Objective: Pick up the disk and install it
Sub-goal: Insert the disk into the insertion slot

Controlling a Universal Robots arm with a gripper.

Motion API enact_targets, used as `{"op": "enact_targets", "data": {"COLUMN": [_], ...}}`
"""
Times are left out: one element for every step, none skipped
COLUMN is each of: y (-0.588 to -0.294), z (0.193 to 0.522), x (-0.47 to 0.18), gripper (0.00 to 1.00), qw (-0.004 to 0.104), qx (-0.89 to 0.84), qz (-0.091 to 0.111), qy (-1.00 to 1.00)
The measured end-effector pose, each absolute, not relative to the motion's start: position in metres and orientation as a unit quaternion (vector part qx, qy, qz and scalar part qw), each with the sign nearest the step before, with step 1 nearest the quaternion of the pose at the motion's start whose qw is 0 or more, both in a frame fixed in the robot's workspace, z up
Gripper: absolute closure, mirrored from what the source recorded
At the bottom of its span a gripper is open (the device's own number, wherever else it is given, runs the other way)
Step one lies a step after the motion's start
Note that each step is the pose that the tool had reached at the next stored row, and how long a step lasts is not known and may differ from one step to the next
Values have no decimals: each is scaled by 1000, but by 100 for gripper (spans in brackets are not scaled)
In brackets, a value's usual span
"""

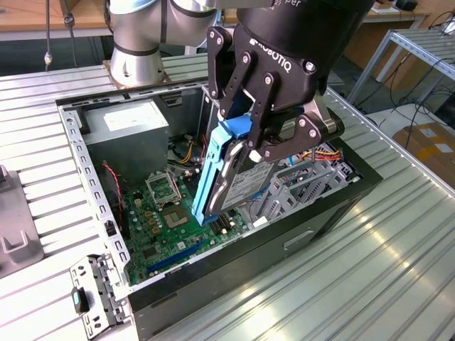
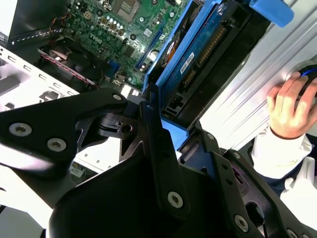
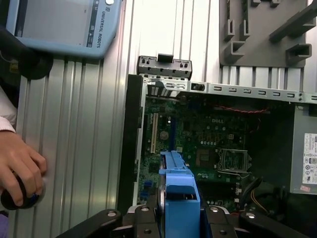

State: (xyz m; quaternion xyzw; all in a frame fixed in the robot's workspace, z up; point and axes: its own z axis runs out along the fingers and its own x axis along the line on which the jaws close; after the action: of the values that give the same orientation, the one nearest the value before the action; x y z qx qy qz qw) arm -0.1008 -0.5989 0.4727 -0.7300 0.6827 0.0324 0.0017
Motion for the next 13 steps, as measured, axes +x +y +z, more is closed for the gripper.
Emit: {"op": "enact_targets", "data": {"y": [-599,-599,-600,-600,-600,-600,-601,-601,-602,-602,-603,-603,-604], "z": [473,473,473,473,473,473,472,472,472,472,472,472,472], "x": [-100,-100,-100,-99,-99,-98,-98,-97,-96,-96,-95,-94,-94], "gripper": [63,63,63,63,63,63,63,63,63,63,63,63,63], "qw": [2,2,2,2,2,2,2,2,2,2,2,2,2], "qx": [-730,-730,-730,-730,-730,-730,-730,-730,-730,-730,-730,-730,-730], "qz": [32,32,32,32,32,32,32,32,32,32,32,32,32], "qy": [683,683,683,683,683,683,683,683,683,683,683,683,683]}}
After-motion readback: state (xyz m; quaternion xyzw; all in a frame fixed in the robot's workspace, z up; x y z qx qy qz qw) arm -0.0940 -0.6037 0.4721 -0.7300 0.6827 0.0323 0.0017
